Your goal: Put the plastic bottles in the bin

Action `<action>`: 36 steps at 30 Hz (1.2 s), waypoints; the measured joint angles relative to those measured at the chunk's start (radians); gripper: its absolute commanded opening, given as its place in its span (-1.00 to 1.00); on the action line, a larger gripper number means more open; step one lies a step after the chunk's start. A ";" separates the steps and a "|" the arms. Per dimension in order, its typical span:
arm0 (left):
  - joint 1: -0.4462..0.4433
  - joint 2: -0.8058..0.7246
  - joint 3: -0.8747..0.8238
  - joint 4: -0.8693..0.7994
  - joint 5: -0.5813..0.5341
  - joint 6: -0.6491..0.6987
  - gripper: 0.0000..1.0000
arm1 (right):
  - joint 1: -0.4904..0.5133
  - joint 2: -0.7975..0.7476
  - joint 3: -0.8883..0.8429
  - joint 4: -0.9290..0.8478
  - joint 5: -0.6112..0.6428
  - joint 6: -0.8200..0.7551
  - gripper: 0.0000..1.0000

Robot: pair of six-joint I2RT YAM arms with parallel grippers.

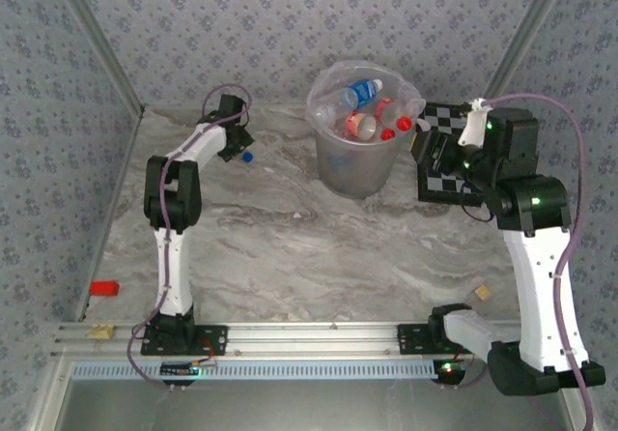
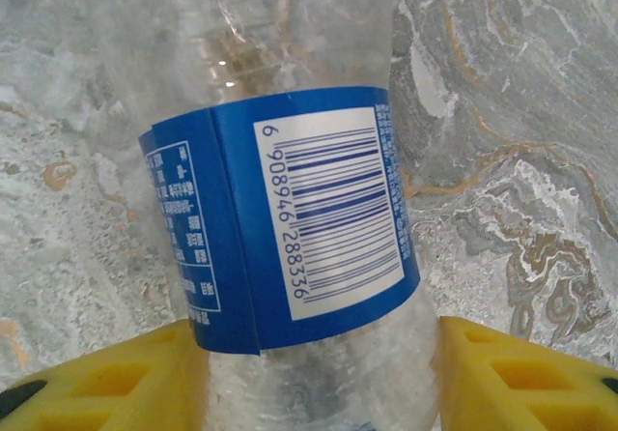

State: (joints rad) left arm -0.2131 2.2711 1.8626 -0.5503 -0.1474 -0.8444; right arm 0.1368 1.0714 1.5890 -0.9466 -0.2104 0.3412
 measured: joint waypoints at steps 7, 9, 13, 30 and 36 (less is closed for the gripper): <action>0.000 -0.174 -0.138 0.003 0.024 0.088 -0.19 | 0.000 0.057 0.000 0.026 -0.043 0.006 0.34; 0.000 -0.273 -0.213 0.034 0.069 0.117 -0.19 | 0.004 0.091 -0.002 0.047 -0.075 0.010 0.33; -0.005 -0.506 -0.407 0.163 0.232 0.181 -0.23 | 0.027 0.128 -0.012 0.097 -0.157 0.031 0.31; -0.369 -1.103 -0.684 0.372 0.764 0.538 -0.20 | 0.266 0.305 0.031 0.310 -0.440 0.111 0.81; -0.397 -1.078 -0.684 0.388 0.760 0.540 -0.20 | 0.298 0.313 0.023 0.409 -0.446 0.150 0.90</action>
State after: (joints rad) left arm -0.6106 1.1934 1.1790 -0.1619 0.6121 -0.3042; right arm 0.4351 1.3842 1.6115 -0.5373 -0.6567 0.4911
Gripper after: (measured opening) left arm 0.482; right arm 0.947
